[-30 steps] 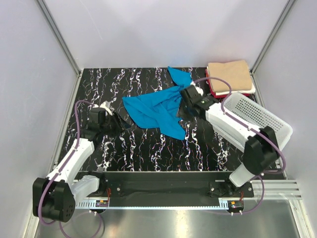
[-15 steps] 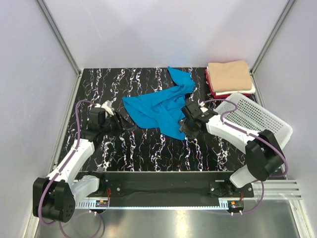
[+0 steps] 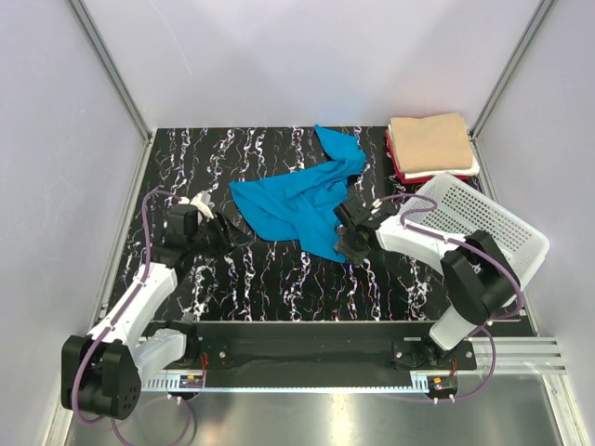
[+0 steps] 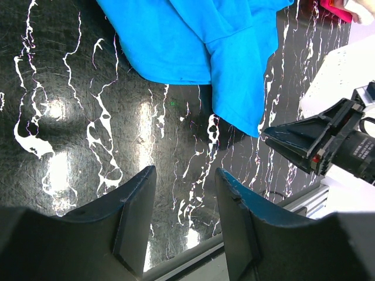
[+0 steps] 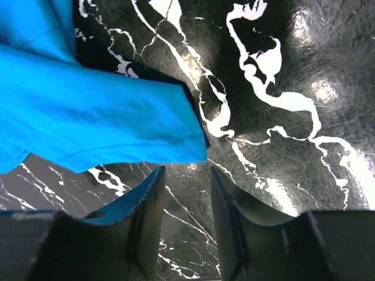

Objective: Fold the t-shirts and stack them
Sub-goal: Flatten the tshirt out

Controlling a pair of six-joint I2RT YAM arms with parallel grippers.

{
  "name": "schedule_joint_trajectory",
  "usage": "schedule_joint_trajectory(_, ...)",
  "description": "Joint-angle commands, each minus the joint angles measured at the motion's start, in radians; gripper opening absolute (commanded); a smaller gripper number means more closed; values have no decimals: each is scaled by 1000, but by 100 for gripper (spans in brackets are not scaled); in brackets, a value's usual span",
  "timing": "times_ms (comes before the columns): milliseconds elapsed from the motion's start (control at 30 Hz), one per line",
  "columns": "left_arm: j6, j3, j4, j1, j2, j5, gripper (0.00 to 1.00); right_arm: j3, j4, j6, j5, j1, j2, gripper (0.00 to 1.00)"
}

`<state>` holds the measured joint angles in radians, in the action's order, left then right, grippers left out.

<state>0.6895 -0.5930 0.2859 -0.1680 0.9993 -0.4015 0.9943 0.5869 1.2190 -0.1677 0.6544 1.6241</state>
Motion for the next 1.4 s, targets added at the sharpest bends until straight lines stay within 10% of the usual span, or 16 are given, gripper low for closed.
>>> schedule_joint_trajectory(0,-1,-10,-39,5,7,-23,49,-2,-28,40,-44,16,19,43)
schedule_joint_trajectory(433,47,-24,-126,7,88,-20,48,-31,-59,27,-70,24,95,39)
schedule_joint_trajectory(600,39,-50,-162,16,166,32,48,-42,-75,-9,-92,24,80,0)
schedule_joint_trajectory(1367,36,-327,-281,88,729,33,44,504,34,-616,-228,-113,-268,0)
